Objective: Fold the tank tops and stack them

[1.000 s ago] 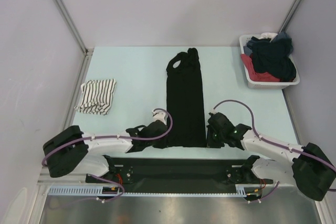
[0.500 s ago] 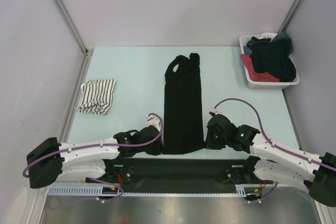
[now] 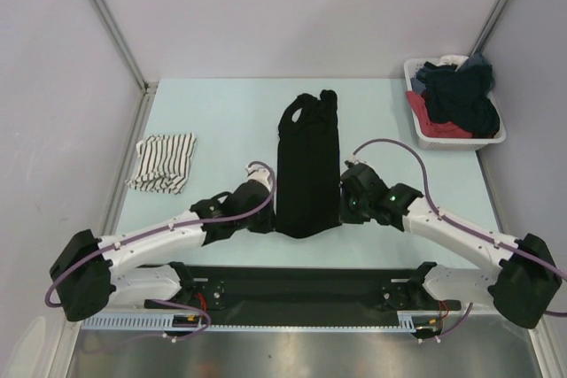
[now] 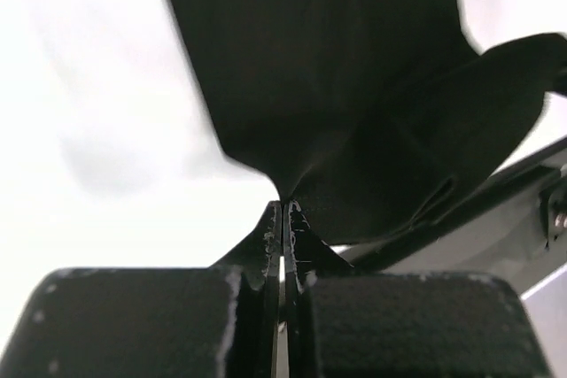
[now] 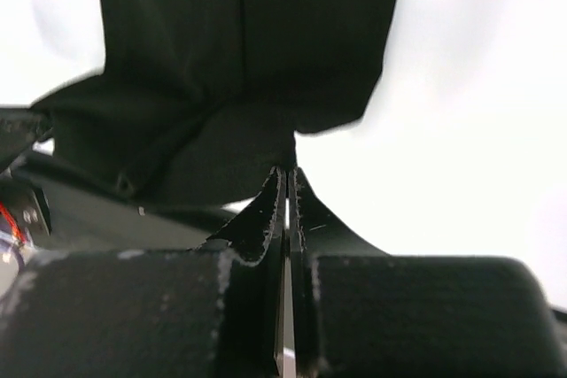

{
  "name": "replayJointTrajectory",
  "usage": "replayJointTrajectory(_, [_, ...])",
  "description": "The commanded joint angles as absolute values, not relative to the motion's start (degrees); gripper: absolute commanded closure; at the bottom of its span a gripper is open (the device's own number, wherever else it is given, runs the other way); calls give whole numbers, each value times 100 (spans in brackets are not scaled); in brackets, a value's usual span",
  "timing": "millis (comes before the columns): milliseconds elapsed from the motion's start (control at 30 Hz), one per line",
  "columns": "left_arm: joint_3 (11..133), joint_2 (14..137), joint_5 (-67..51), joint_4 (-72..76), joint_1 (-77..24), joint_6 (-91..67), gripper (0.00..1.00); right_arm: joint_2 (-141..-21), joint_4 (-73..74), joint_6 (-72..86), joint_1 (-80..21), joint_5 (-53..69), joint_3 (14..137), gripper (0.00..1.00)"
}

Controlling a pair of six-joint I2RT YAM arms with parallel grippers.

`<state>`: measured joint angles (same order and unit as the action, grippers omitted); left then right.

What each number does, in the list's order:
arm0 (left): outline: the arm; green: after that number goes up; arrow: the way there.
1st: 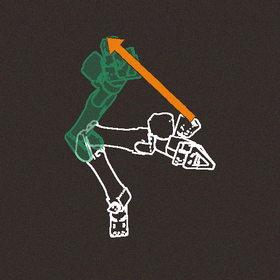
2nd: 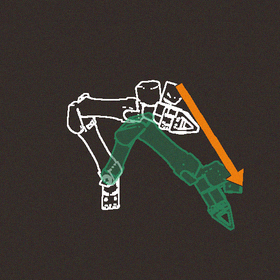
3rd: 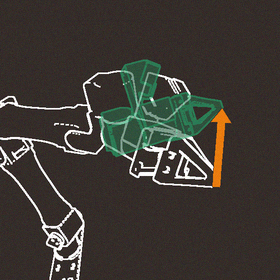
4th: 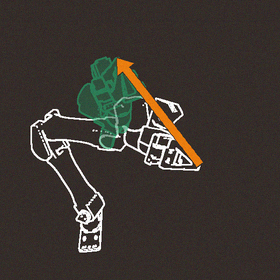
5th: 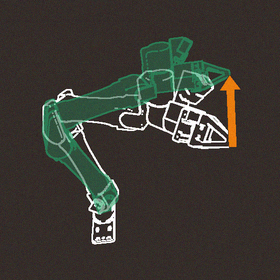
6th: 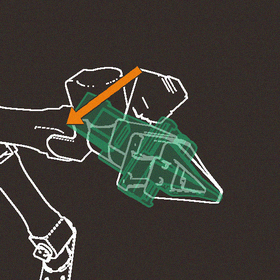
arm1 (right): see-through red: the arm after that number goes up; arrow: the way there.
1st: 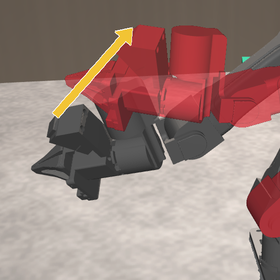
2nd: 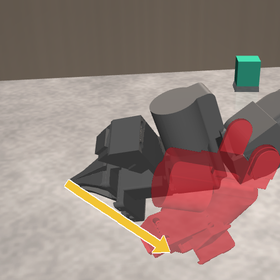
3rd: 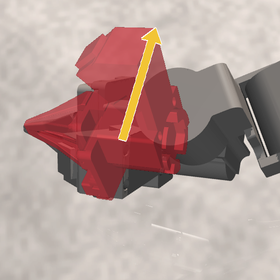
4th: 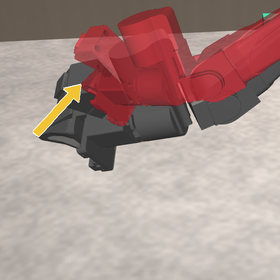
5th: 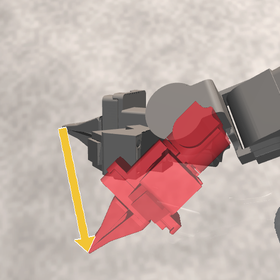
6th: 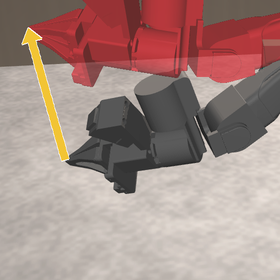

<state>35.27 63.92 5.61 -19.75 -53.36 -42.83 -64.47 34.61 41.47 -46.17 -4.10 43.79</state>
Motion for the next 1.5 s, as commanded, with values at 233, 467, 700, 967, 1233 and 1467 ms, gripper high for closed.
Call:
replayJointTrajectory(233, [4912,7443,809,-2048,-4607,-3314,100,-7408,2830,3296,-3570,-228,5448,100])
replayJointTrajectory(467, [5861,8278,993,-2145,-4220,-3032,100,-7971,2698,3015,-2998,-132,6080,100])
replayJointTrajectory(700, [6626,9201,1063,-2171,-3806,-2760,100,-8753,2558,2821,-2664,-132,6618,100])
replayJointTrajectory(967, [7399,9905,1151,-2206,-3551,-2558,100,-9597,2470,2663,-2479,-158,7163,100])
replayJointTrajectory(1233, [7743,10265,1134,-2259,-3384,-2505,100,-10028,2505,2593,-2347,-123,7654,100])
replayJointTrajectory(1467, [8112,10607,1099,-2329,-3278,-2435,100,-10388,2575,2584,-2241,-132,8024,100])
